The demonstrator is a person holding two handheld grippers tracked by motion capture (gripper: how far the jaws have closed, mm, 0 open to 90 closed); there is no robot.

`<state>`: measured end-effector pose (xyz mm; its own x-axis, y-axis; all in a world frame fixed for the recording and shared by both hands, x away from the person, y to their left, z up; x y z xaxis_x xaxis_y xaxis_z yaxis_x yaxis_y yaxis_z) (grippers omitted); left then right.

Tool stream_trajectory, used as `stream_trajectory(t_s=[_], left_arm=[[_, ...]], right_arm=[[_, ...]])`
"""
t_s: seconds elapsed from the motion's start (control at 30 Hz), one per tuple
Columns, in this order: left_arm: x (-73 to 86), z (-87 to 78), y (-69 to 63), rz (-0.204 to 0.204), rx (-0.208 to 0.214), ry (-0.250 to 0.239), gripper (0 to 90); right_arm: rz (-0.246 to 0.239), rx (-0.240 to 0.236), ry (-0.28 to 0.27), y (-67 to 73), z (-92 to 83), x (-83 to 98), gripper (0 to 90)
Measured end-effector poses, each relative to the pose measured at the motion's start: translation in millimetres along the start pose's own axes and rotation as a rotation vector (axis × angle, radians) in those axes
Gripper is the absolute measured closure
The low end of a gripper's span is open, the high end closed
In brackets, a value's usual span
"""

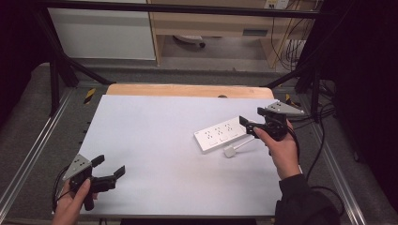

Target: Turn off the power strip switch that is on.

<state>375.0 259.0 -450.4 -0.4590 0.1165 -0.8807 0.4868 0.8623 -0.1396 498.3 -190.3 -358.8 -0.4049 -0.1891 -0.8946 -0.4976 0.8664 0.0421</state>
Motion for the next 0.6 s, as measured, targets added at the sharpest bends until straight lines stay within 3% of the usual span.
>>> stream_trajectory(t_s=[0.3, 0.6], left_arm=[[0.4, 0.1, -0.3, 0.001, 0.001, 0.002, 4.9], [0.6, 0.4, -0.9, 0.002, 0.005, 0.004, 4.9]], right_arm=[[-0.016, 0.0, -0.004, 5.6, 6.7, -1.6, 36.8], [-0.037, -0.032, 0.015, 14.6, 12.1, -0.4, 52.5]])
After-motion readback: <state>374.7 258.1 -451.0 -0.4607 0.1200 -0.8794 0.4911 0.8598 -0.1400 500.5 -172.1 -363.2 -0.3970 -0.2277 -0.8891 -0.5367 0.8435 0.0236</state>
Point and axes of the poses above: each handheld gripper's, and its own axes: z roughly forward along the jaws, x roughly out of its underside, y roughly to its left, the point moved 9 cm from there along z, roughly forward along the jaws, and after that the axes turned 4 degrees about y, right-handed, at the moved point
